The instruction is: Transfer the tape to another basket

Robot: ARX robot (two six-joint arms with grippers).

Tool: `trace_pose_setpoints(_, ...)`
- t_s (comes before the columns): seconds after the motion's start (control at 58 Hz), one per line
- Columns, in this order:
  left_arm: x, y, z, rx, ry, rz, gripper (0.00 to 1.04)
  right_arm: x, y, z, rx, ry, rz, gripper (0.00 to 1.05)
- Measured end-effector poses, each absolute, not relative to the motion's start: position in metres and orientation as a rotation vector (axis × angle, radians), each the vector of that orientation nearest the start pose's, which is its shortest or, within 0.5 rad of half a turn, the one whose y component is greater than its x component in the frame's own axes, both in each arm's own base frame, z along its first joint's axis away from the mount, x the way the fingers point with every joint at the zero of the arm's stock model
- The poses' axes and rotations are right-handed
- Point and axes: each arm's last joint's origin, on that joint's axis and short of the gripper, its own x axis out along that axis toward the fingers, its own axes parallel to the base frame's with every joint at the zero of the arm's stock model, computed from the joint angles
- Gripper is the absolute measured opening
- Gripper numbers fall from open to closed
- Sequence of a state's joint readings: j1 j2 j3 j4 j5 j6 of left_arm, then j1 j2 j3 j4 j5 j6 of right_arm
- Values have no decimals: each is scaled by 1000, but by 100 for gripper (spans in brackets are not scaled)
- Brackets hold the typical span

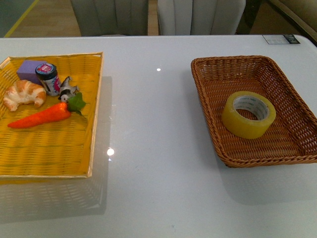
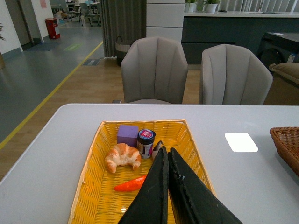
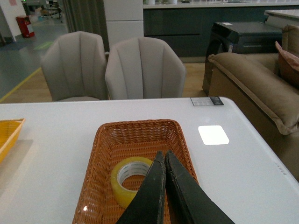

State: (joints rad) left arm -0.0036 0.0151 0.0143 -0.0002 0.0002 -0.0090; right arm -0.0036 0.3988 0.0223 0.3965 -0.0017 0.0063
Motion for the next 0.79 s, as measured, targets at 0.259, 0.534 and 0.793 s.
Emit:
trace_pose_setpoints(0.259, 98, 0, 167, -9, 1, -4, 2, 116, 0, 174, 6, -24, -2, 2)
trace_pose_setpoints(0.534, 98, 0, 167, -9, 1, -4, 2, 110, 0, 174, 6, -23, -2, 2)
trace_pose_setpoints(0.793, 98, 0, 167, -9, 1, -4, 2, 97, 0, 171, 6, -17, -2, 2)
